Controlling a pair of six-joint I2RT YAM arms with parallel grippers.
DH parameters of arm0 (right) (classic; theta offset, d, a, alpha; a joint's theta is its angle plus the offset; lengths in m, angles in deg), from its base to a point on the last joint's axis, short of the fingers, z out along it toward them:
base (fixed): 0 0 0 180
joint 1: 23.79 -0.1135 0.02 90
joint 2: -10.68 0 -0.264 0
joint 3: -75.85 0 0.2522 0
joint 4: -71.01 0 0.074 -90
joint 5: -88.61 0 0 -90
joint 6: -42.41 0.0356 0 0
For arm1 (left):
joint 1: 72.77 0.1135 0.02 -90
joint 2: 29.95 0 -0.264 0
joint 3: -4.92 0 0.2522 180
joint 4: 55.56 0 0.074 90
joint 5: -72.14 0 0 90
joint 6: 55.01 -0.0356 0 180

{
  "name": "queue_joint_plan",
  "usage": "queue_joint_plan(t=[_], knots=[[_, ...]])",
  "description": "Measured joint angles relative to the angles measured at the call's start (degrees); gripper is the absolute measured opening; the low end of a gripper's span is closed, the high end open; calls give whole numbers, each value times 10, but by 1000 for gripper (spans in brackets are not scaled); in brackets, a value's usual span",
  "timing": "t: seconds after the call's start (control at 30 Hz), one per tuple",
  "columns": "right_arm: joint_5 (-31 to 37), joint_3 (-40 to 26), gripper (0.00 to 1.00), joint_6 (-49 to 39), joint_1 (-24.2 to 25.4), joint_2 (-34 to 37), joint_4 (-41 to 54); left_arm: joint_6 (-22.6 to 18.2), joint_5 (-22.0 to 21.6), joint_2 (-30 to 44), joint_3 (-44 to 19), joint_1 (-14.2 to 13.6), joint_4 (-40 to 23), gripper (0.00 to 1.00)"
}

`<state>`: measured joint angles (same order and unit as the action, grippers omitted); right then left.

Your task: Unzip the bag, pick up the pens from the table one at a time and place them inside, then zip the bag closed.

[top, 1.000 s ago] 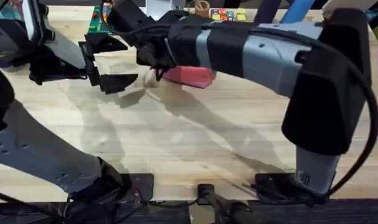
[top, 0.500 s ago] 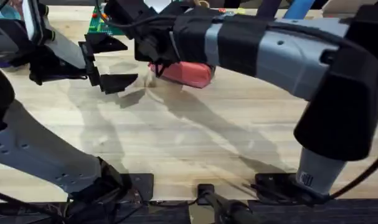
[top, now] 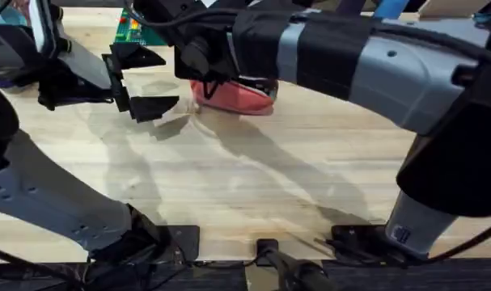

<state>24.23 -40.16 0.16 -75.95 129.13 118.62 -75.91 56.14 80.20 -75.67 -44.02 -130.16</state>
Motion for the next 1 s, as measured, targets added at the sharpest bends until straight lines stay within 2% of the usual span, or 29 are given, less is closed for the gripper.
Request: queue_joint_plan(t=[0.43, 0.6, 0.73, 1.0], knots=[[-17, 0, 31, 0, 0, 0, 2, 0, 0, 0, 0, -1, 11, 993], [-19, 0, 32, 0, 0, 0, 2, 4, 0, 0, 0, -18, 45, 993], [-19, 0, 31, 0, 0, 0, 2, 40, 2, 0, 0, -44, 103, 994], [-19, 0, 32, 0, 0, 0, 3, 163, 2, 0, 0, -85, 221, 994]])
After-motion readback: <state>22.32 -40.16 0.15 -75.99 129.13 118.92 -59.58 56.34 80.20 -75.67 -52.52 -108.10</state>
